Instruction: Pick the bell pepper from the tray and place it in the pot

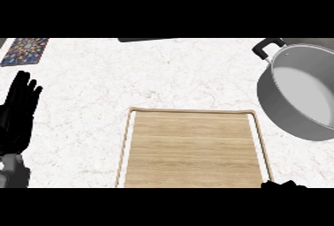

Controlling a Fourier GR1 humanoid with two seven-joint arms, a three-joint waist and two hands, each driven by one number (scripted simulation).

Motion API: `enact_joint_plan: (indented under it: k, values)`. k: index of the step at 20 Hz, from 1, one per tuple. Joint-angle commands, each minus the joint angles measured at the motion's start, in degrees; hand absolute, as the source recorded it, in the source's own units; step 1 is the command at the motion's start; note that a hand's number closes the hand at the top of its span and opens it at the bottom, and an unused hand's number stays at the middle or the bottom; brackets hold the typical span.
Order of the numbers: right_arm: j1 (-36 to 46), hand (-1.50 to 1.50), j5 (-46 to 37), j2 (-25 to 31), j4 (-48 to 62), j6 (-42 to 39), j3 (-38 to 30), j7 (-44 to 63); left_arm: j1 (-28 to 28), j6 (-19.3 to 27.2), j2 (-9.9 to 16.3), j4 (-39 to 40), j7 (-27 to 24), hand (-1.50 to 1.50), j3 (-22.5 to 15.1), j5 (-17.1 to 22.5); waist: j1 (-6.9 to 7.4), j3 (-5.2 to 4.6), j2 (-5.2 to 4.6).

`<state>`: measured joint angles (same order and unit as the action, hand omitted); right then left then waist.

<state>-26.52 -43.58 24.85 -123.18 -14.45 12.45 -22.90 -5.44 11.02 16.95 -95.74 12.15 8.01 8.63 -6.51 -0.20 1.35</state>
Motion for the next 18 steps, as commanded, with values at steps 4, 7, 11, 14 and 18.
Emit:
enact_joint_plan:
  k: [4,7,11,14,18]
  values:
    - [-9.22,1.5,17.18,-5.06,-19.15,2.13,-16.82,6.18,-0.69,0.47,-1.07,-2.01,0.69,0.0,-2.48,-1.55,2.87,0.17,-0.82]
    - [-9.23,1.5,24.59,-6.89,-19.53,1.36,-23.1,7.26,-1.19,-0.07,-1.5,-0.25,0.35,0.0,-2.35,-1.0,3.82,0.16,-1.04]
    - [-4.21,1.5,32.13,-4.65,-16.26,-0.57,-34.61,10.38,-5.98,-0.68,-0.99,1.92,1.33,0.0,-2.28,-0.71,4.89,0.16,-1.34]
    - [-0.93,1.5,41.47,-0.79,-12.28,-4.62,-42.6,13.76,-4.49,-0.94,-2.59,2.3,-0.31,0.0,-4.16,-2.08,5.67,0.16,-1.34]
    - [7.63,1.5,48.48,4.47,-5.06,-6.46,-48.36,19.95,-5.2,-0.3,-3.96,2.55,-0.91,0.0,-4.7,-3.05,6.3,0.17,-1.35]
